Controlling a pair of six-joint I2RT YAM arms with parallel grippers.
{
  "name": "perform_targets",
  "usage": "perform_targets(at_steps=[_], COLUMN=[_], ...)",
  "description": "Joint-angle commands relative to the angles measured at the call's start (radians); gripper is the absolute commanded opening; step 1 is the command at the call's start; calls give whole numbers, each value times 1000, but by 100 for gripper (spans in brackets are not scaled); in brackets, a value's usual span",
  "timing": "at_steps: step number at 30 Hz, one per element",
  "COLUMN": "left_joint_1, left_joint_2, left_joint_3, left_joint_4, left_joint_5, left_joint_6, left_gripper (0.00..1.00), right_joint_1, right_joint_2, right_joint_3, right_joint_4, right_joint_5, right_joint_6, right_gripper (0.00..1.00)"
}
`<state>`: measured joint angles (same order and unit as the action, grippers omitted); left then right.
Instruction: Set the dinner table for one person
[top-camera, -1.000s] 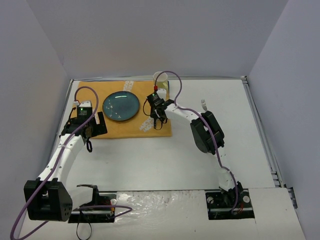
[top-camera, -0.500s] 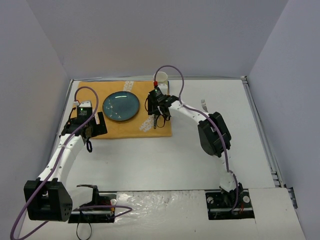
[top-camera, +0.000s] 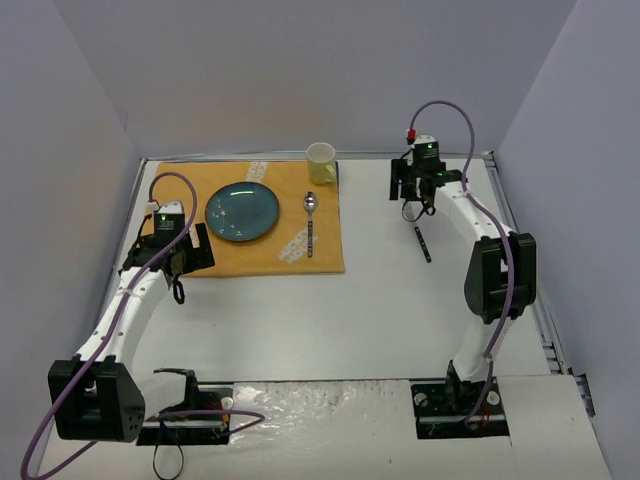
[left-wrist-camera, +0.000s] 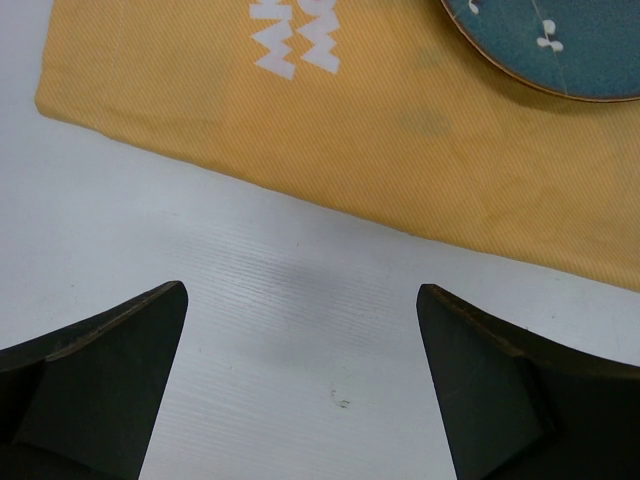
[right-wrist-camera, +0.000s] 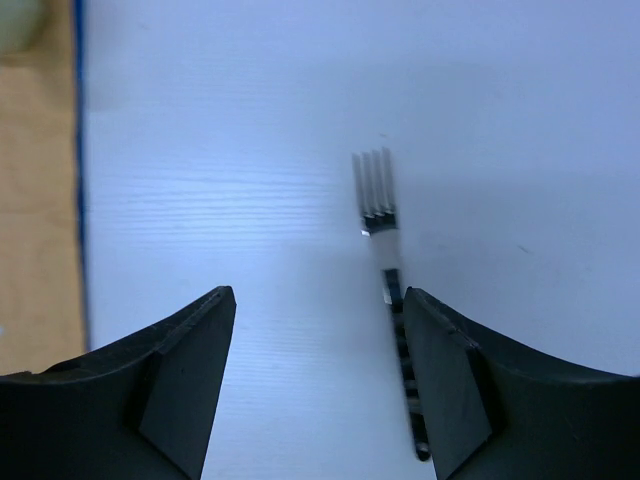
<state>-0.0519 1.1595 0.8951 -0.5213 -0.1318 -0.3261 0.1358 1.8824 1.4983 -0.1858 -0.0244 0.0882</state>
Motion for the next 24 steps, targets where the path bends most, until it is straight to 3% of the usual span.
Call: perform_targets(at_steps=[1,12,24], left_joint_1=[-9,-13,-13], left_joint_2=[-6,-7,-1], left_joint_3=[27,25,29], left_joint_4=[21,20,23], left_joint_5=[-11,-20,-19], left_joint_6=[-6,-5,-4], left_gripper=[97,97,97], right_joint_1=[-29,-80,-79], right_joint_2=[47,209,216], right_joint_3=[30,161,39], right_joint_4=[-3,-56,-88], right_joint_5=[-55,-115,-66], right_joint_6=[-77,-138,-25], right_gripper=[64,56,44])
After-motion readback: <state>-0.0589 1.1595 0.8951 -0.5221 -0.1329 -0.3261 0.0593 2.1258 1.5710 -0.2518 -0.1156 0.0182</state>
